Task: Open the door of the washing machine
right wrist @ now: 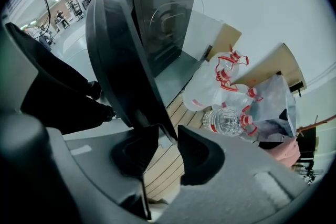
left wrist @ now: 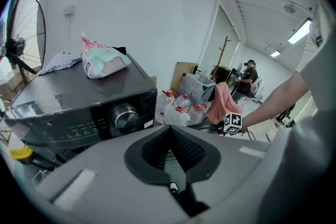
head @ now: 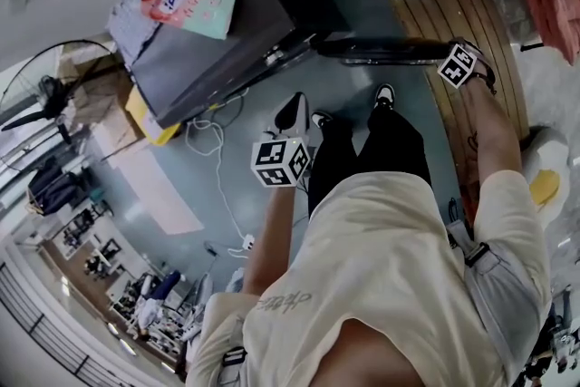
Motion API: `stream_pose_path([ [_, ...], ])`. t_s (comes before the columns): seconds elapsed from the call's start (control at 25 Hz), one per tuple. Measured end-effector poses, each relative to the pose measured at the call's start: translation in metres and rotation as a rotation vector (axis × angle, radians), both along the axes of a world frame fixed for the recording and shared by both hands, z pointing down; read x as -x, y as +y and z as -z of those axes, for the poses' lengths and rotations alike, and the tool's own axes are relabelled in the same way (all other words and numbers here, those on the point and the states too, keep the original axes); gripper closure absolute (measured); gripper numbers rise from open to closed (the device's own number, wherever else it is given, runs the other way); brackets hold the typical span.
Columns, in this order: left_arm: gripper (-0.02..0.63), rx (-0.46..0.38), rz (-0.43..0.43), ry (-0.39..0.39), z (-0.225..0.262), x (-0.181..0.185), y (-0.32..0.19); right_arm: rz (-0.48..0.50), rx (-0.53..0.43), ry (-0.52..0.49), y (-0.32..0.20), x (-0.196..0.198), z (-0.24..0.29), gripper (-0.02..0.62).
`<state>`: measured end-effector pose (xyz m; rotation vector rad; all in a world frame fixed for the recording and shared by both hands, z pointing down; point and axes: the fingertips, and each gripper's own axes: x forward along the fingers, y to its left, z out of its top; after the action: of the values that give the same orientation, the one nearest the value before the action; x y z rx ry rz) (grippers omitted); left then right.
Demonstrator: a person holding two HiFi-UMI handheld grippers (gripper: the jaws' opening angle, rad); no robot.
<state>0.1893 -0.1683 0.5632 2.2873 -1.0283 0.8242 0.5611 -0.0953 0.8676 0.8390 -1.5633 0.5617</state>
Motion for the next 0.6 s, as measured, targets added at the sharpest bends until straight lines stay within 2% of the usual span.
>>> stream_pose_path([
  [0.08, 0.590, -0.001, -0.007, 0.000, 0.000, 0.000, 0.007, -0.021, -0.006, 0.011, 0.002, -0.002, 0.001, 0.477],
  [0.12, 0.589, -0.002, -0.013, -0.001, -0.001, 0.001, 0.011, -0.039, -0.015, 0.029, 0.001, -0.004, 0.001, 0.452],
  [0.16, 0.589, -0.002, -0.019, -0.002, -0.002, 0.002, 0.014, -0.061, -0.025, 0.051, 0.001, -0.006, 0.001, 0.399],
  [0.2, 0.589, -0.003, -0.025, -0.003, -0.003, 0.003, 0.017, -0.083, -0.032, 0.069, 0.001, -0.008, 0.001, 0.387],
  [0.32, 0.589, -0.009, -0.044, 0.001, -0.005, 0.007, 0.022, -0.126, -0.058, 0.087, 0.006, -0.006, 0.006, 0.395],
  [0.44, 0.590, -0.009, -0.055, 0.019, -0.004, 0.011, 0.027, -0.173, -0.083, 0.060, 0.016, 0.001, 0.019, 0.397],
  [0.6, 0.589, -0.014, -0.072, 0.050, 0.001, 0.013, 0.035, -0.302, -0.131, 0.011, 0.040, 0.006, 0.044, 0.397],
])
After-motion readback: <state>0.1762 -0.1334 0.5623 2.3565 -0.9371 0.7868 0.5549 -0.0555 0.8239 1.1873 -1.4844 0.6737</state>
